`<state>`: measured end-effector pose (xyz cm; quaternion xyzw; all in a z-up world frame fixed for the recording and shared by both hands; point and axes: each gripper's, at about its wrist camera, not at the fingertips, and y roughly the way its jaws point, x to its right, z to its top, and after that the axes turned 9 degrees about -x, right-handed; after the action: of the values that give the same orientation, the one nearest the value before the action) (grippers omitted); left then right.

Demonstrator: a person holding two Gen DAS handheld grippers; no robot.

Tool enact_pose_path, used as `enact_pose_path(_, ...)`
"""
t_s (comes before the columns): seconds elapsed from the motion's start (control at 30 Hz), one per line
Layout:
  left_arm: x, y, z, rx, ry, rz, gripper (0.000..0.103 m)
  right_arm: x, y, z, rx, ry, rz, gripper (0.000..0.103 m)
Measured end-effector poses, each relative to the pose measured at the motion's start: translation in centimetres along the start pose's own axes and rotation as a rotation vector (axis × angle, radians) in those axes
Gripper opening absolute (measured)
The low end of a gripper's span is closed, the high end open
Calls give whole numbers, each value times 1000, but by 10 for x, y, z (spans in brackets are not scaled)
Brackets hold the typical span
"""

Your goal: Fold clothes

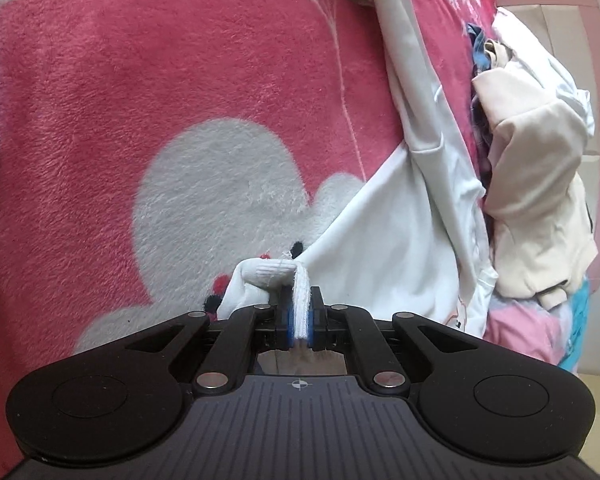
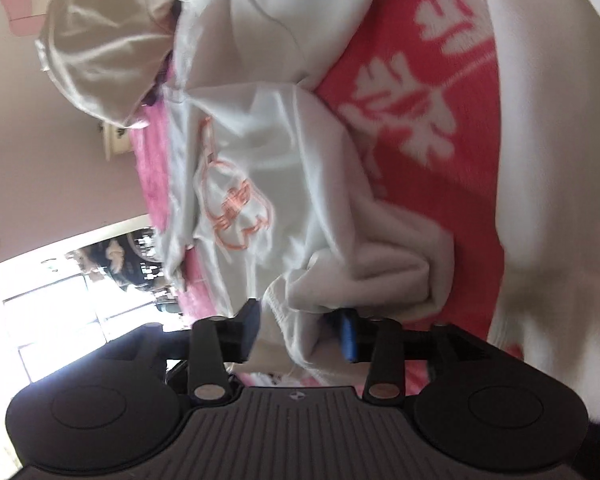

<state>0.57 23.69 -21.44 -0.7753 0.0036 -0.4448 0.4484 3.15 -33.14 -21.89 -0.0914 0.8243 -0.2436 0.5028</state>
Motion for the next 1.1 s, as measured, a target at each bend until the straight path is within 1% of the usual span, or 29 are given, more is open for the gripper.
enact_pose_path(0.03, -1, 0, 1, -2, -3, -2, 4, -1, 0, -5, 1, -9, 4, 55)
enact_pose_path(0.07, -2, 0, 2, -4, -6, -2, 4, -3, 1, -9, 4, -26, -8, 56)
enact_pose_path(0.1, -2, 0, 3, -6, -10, -2, 4, -5, 2, -15, 15, -52, -38, 56)
enact_pose_path(0.17, -1, 0, 4, -7, -10, 2, 4, -9, 5, -23, 33, -110, -99, 59)
enact_pose_path(0.23, 0, 0, 3, -5, -6, 8, 4, -12, 10, -36, 42, -163, -118, 60)
enact_pose_path(0.3, -1, 0, 3, -5, -8, 7, 4, -15, 12, -47, 54, -220, -135, 66)
enact_pose_path(0.33, -2, 0, 4, -7, -13, 2, 4, -19, 14, -54, 75, -263, -166, 67)
enact_pose_path(0.47, -7, 0, 4, -11, -28, -16, 5, -43, 33, -73, 211, -498, -379, 67)
enact_pose_path(0.5, -7, 0, 4, -11, -28, -17, 5, -49, 40, -78, 248, -559, -434, 60)
enact_pose_path(0.53, -7, 0, 4, -10, -26, -16, 5, -53, 43, -81, 260, -592, -456, 44)
enact_pose_path(0.57, -6, 1, 3, -10, -24, -14, 5, -56, 45, -83, 260, -611, -463, 15)
enact_pose_path(0.6, -6, 1, 3, -9, -21, -12, 5, -52, 39, -82, 258, -601, -449, 11)
enact_pose_path(0.63, -6, 1, 3, -9, -19, -12, 5, -50, 32, -82, 262, -565, -402, 10)
enact_pose_path(0.67, -6, 2, 4, -10, -19, -13, 5, -51, 23, -83, 266, -528, -337, 10)
enact_pose_path(0.73, -6, 2, 4, -12, -20, -17, 5, -39, -7, -84, 257, -431, -164, 10)
enact_pose_path(0.87, -6, 3, 5, -17, -17, -14, 5, -16, -30, -44, 207, -108, 149, 10)
enact_pose_path(0.9, -5, 3, 5, -16, -16, -11, 5, -10, -30, -32, 195, -45, 190, 10)
enact_pose_path(0.97, -4, 3, 4, -14, -13, -4, 5, 2, -26, -9, 180, 53, 233, 11)
enact_pose_path(1.03, -4, 3, 4, -12, -13, -1, 5, 11, -22, 8, 182, 122, 254, 12)
enact_pose_path(1.1, -3, 3, 4, -11, -13, 0, 5, 15, -17, 20, 169, 163, 262, 13)
